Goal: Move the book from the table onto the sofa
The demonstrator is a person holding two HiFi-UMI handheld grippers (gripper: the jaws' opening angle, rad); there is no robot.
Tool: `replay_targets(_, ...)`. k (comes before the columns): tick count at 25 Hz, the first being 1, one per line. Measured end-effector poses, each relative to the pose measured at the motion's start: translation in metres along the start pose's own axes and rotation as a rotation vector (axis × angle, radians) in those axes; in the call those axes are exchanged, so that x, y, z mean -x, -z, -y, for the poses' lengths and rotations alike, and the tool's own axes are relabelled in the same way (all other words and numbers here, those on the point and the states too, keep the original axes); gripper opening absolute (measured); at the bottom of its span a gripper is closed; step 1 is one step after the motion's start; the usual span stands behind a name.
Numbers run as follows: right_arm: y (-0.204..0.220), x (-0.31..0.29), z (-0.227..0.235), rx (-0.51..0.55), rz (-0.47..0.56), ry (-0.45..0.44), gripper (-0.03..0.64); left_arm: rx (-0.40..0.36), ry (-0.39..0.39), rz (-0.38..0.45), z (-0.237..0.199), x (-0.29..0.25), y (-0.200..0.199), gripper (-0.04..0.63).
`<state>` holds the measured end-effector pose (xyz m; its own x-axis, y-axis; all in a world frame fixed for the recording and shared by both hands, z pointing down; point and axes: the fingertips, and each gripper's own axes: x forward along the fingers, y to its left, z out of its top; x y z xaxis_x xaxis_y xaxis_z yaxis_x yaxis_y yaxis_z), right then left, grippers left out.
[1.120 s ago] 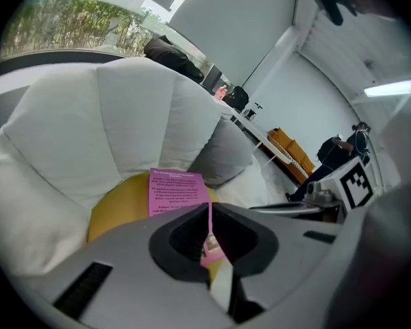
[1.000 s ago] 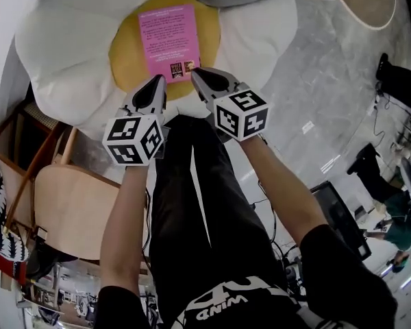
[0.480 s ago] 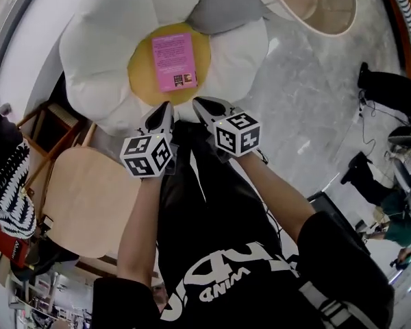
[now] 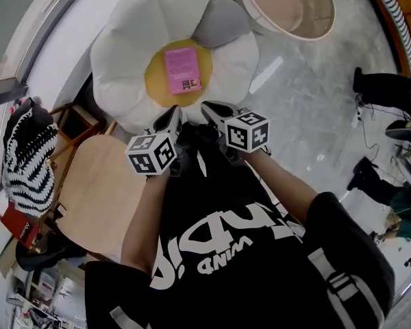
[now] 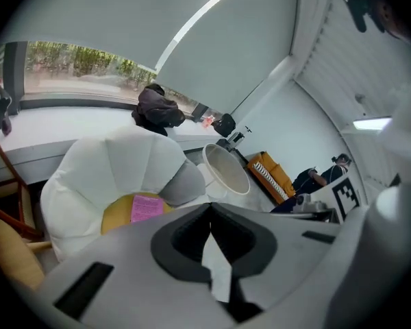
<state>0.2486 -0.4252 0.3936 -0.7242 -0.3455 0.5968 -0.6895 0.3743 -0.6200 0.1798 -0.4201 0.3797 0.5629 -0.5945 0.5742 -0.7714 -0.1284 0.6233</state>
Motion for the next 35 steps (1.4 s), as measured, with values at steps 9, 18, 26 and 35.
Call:
replay_targets(9, -0.04, 0.067, -0.062, 0.077, 0.075, -0.069, 0.003, -0.049, 0.102, 0.053, 0.073, 0.049, -0.041, 0.011)
replay_targets(18, -0.075, 0.125, -0.096, 0.201, 0.201, -0.082, 0.003, -0.159, 0.201, 0.127, 0.134, 0.082, -0.071, 0.011)
replay_targets(26, -0.11, 0.168, -0.119, 0.342, 0.386, -0.062, 0.003, -0.319, 0.234, 0.228, 0.17, 0.114, -0.093, 0.011)
replay_targets(35, -0.121, 0.186, -0.146, 0.531, 0.51, -0.13, 0.003, -0.513, 0.239, 0.371, 0.178, 0.144, -0.117, 0.009)
